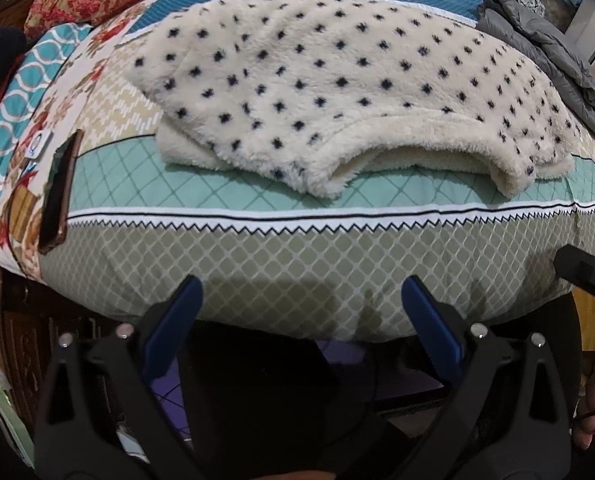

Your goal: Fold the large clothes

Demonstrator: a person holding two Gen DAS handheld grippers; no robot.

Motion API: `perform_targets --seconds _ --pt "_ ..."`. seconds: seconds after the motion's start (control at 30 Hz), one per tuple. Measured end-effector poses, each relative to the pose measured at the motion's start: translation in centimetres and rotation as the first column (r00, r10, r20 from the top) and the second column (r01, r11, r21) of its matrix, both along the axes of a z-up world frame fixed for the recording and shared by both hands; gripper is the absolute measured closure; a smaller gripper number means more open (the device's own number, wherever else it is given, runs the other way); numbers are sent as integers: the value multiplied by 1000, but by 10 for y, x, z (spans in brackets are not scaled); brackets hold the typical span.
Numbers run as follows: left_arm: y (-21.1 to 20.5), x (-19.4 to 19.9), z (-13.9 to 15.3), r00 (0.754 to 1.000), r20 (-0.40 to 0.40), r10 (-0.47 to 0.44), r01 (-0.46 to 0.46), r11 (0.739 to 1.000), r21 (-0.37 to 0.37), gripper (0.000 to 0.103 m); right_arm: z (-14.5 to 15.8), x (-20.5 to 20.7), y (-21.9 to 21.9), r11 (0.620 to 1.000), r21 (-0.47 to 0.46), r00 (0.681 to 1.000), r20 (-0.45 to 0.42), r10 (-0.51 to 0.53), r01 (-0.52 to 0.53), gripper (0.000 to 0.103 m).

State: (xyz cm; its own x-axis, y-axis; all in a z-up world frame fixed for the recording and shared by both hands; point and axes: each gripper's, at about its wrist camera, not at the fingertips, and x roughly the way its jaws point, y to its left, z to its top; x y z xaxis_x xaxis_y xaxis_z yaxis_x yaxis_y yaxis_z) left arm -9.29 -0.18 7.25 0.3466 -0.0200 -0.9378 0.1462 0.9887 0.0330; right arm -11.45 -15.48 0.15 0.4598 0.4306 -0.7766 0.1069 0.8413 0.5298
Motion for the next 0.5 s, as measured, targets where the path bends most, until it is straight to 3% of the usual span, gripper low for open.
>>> perform_targets --seconds 0.5 --pt "2 2 -7 999 -40 8 -7 1000 7 7 0 0 0 1000 1 1000 0 -1 1 81"
